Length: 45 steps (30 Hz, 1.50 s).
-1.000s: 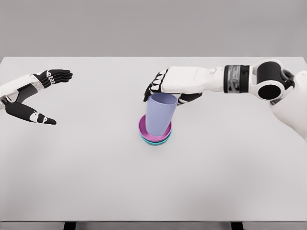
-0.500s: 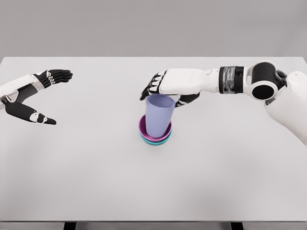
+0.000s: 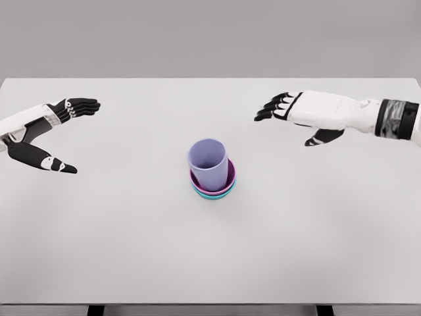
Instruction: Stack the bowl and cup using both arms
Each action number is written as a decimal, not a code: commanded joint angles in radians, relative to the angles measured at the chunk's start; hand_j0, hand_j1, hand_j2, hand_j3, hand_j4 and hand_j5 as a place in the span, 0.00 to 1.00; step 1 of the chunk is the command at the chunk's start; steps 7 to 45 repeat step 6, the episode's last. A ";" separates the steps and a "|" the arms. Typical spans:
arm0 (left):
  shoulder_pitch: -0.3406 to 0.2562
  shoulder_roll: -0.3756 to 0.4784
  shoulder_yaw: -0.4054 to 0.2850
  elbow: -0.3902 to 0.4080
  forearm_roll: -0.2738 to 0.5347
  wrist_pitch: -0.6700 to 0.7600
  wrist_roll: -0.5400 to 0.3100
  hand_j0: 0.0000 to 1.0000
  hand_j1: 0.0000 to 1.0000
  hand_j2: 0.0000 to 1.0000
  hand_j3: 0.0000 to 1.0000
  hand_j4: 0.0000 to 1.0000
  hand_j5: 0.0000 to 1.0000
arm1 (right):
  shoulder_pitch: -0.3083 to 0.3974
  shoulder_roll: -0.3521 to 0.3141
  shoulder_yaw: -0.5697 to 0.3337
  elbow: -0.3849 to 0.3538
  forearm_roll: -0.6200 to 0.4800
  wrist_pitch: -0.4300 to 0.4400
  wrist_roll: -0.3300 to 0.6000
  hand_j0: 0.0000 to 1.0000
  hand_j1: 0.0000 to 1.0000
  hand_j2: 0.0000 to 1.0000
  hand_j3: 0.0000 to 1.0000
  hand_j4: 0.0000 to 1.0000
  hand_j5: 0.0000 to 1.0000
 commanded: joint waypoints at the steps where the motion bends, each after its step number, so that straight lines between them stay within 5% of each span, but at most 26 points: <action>1: 0.000 0.000 0.001 -0.001 0.000 0.002 0.000 1.00 1.00 1.00 1.00 1.00 1.00 | 0.021 -0.089 -0.140 0.010 -0.010 0.004 -0.001 1.00 1.00 1.00 1.00 1.00 1.00; 6: 0.002 -0.001 0.000 -0.001 -0.026 0.002 0.000 1.00 1.00 1.00 1.00 1.00 1.00 | 0.088 -0.111 -0.197 0.011 -0.010 0.004 -0.001 1.00 1.00 1.00 1.00 1.00 1.00; 45: 0.002 -0.001 0.000 -0.001 -0.026 0.002 0.000 1.00 1.00 1.00 1.00 1.00 1.00 | 0.088 -0.111 -0.197 0.011 -0.010 0.004 -0.001 1.00 1.00 1.00 1.00 1.00 1.00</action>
